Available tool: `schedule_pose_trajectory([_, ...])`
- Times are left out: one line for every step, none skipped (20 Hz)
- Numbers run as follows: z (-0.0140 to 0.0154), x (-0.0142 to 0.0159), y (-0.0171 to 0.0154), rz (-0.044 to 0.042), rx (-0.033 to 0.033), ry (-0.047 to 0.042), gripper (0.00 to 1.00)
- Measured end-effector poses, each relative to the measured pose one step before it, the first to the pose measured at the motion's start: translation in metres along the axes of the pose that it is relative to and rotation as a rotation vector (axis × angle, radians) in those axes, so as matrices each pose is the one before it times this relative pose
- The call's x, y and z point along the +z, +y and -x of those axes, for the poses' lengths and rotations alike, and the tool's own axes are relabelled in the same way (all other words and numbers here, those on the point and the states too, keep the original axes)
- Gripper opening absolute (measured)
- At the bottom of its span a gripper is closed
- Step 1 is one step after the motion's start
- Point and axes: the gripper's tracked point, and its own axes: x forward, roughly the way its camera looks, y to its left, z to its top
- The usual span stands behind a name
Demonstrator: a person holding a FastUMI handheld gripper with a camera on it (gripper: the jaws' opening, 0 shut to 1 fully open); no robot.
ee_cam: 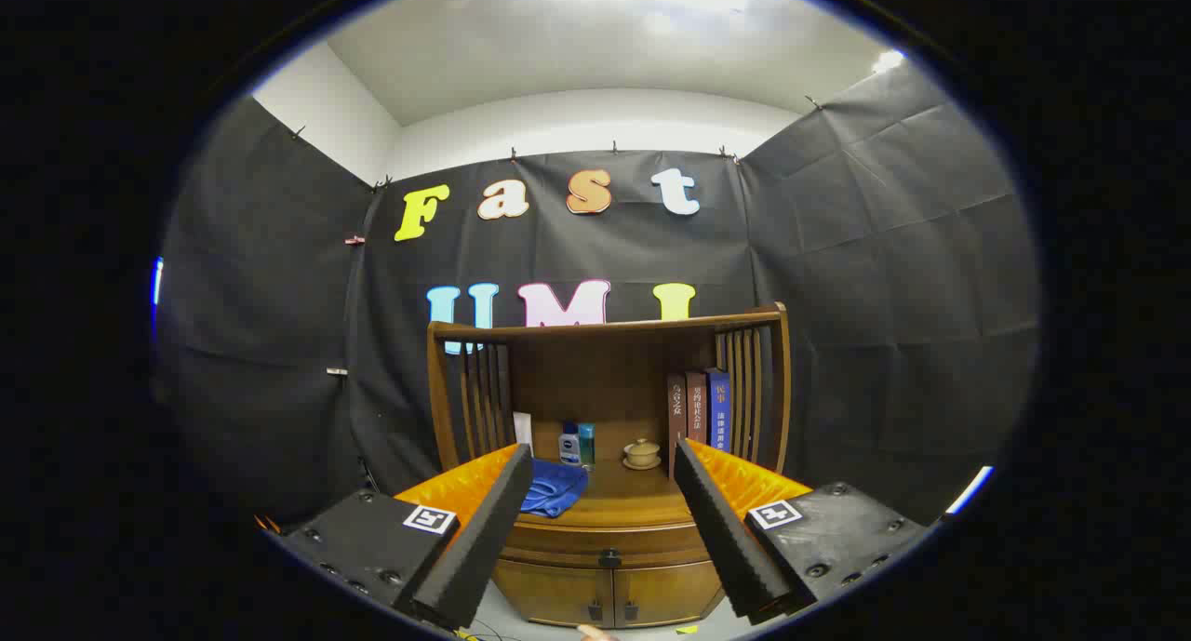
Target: Pull open the drawer, take out the items inside it, and place them on the countertop above the cabinet.
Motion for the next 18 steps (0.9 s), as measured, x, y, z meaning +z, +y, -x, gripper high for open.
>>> schedule_pose_trajectory([-0.00128, 0.00033, -0.00059, -0.00261, -0.00181, 0.00129, 0.98])
schedule_pose_trajectory([-0.00087, 0.00026, -0.00025, 0.00117, -0.00452, 0.00110, 0.98])
schedule_pose_trajectory([-0.00112, 0.00004, -0.00130, 0.00884, -0.00539, 0.00299, 0.98])
schedule_pose_trajectory([-0.00083, -0.00005, -0.00026, 0.01163, -0.00448, 0.00324, 0.98])
schedule_pose_trajectory([-0.00053, -0.00114, 0.00020, 0.01115, -0.00227, 0.00269, 0.98])
schedule_pose_trajectory([-0.00018, 0.00120, 0.00044, 0.00712, 0.00009, -0.00004, 0.98])
schedule_pose_trajectory([-0.00062, 0.00056, 0.00019, 0.00118, -0.00040, -0.00224, 0.98])
schedule_pose_trajectory([-0.00053, 0.00171, 0.00026, -0.00104, 0.00128, -0.00269, 0.98])
schedule_pose_trajectory([-0.00058, 0.00082, -0.00015, -0.00199, 0.00131, -0.00218, 0.98])
schedule_pose_trajectory([-0.00034, -0.00156, 0.00015, -0.00190, 0.00177, 0.00075, 0.98])
schedule_pose_trajectory([-0.00084, -0.00208, 0.00082, -0.00135, 0.00198, 0.00447, 0.98])
schedule_pose_trajectory([-0.00060, -0.00147, -0.00028, -0.00152, -0.00107, 0.00463, 0.98])
schedule_pose_trajectory([-0.00040, -0.00127, -0.00024, -0.00171, 0.00005, 0.00441, 0.98])
schedule_pose_trajectory([-0.00093, 0.00019, 0.00086, -0.00228, 0.00089, 0.00226, 0.98])
schedule_pose_trajectory([0.00026, -0.00116, 0.00019, -0.00173, 0.00131, 0.00116, 0.98])
schedule_pose_trajectory([-0.00108, 0.00017, 0.00062, -0.00011, 0.00089, 0.00121, 0.98])
schedule_pose_trajectory([-0.00067, -0.00062, 0.00066, 0.00062, 0.00156, 0.00153, 0.98])
schedule_pose_trajectory([0.00004, -0.00141, -0.00002, 0.00153, 0.00021, 0.00239, 0.98])
